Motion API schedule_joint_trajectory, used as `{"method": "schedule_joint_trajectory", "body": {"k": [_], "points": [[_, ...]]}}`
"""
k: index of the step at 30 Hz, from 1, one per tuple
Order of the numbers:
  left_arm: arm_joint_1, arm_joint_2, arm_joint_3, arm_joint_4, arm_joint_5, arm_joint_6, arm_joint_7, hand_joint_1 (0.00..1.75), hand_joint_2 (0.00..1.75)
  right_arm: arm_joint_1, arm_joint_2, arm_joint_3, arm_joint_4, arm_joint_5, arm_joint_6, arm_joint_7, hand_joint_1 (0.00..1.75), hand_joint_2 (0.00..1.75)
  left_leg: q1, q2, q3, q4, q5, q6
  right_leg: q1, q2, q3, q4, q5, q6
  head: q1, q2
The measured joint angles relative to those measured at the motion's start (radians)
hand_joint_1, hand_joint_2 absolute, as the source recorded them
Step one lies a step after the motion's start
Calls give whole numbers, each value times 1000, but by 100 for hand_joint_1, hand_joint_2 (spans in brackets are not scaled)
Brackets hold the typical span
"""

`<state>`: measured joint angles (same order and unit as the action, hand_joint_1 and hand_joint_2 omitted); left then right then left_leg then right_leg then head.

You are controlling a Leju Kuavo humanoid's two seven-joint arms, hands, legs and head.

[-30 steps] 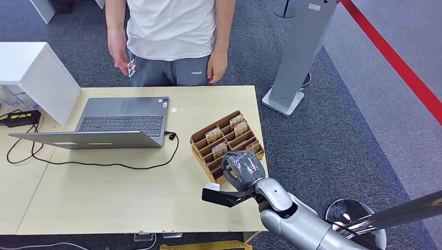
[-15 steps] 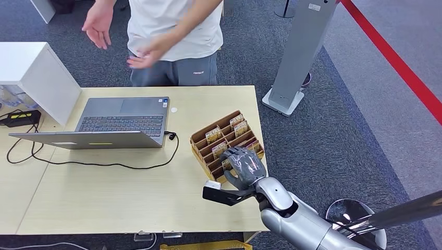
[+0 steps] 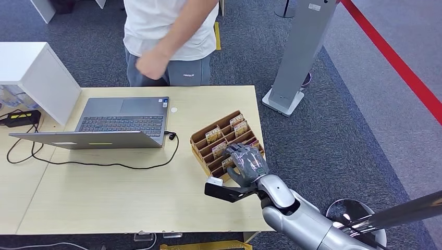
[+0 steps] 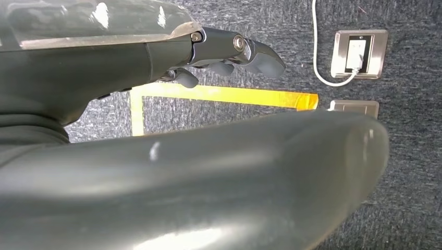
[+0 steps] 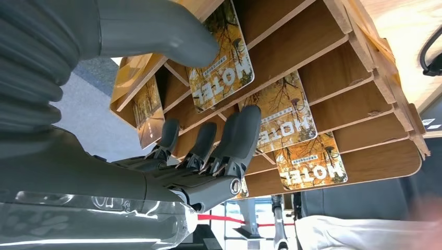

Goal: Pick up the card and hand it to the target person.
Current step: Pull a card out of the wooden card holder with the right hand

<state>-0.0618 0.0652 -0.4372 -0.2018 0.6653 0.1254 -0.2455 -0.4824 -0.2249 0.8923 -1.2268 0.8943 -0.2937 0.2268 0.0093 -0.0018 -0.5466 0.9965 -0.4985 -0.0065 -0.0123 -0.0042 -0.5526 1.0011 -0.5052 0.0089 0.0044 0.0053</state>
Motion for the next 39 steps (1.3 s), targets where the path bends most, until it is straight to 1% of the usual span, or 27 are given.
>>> {"method": "schedule_joint_trajectory", "body": {"k": [4, 6, 7, 10, 13, 20, 21, 26, 28, 31, 39], "points": [[0, 0, 0, 0, 3, -1, -5, 0, 0, -1, -4, 0, 1, -3, 0, 0, 117, 175, 0, 0, 0, 0, 0, 0, 0, 0, 0, 0, 0, 0, 0, 0], [0, 0, 0, 0, 6, -2, -7, 0, 0, -3, -4, 0, 3, -5, -1, -2, 119, 175, 0, 0, 0, 0, 0, 0, 0, 0, 0, 0, 0, 0, 0, 0], [0, 0, 0, 0, 8, -2, -7, 0, 0, -4, -4, 0, 4, -6, -2, -3, 115, 175, 0, 0, 0, 0, 0, 0, 0, 0, 0, 0, 0, 0, 0, 0], [0, 0, 0, 0, 11, -2, -8, 0, 0, -4, -4, 0, 7, -8, -3, -8, 113, 175, 0, 0, 0, 0, 0, 0, 0, 0, 0, 0, 0, 0, 0, 0], [0, 0, 0, 0, 15, -3, -10, 0, 0, -4, -4, -1, 9, -9, -5, -12, 116, 175, 0, 0, 0, 0, 0, 0, 0, 0, 0, 0, 0, 0, 0, 0], [0, 0, 0, 0, 19, -7, -17, 0, 0, -4, -4, -1, 13, -12, -6, -19, 146, 175, 0, 0, 0, 0, 0, 0, 0, 0, 0, 0, 0, 0, 0, 0], [0, 0, 0, 0, 19, -10, -19, 0, 0, -4, -4, -1, 13, -11, -6, -20, 148, 175, 0, 0, 0, 0, 0, 0, 0, 0, 0, 0, 0, 0, 0, 0], [0, 2, -1, 0, 17, -31, -46, 0, 0, -4, -4, -1, 14, -5, -6, -22, 150, 175, 0, 0, 0, 0, 0, 0, 0, 0, 0, 0, 0, 0, 0, 0], [0, 3, -1, 0, 18, -32, -61, 0, 0, -4, -4, -2, 14, -4, -6, -23, 146, 175, 0, 0, 0, 0, 0, 0, 0, 0, 0, 0, 0, 0, 0, 0], [0, 5, -1, 0, 23, -33, -78, 0, 0, -4, -4, -3, 14, -4, -6, -23, 145, 175, 0, 0, 1, 0, 0, 0, 0, 0, 0, 0, 0, 0, 0, 0], [0, 5, -1, 0, 49, -54, -92, 0, 0, -4, -4, -7, 14, -2, -7, -27, 145, 175, 0, 0, 0, 0, 0, 0, 0, 0, 0, 0, 0, 0, 0, 0]]}}
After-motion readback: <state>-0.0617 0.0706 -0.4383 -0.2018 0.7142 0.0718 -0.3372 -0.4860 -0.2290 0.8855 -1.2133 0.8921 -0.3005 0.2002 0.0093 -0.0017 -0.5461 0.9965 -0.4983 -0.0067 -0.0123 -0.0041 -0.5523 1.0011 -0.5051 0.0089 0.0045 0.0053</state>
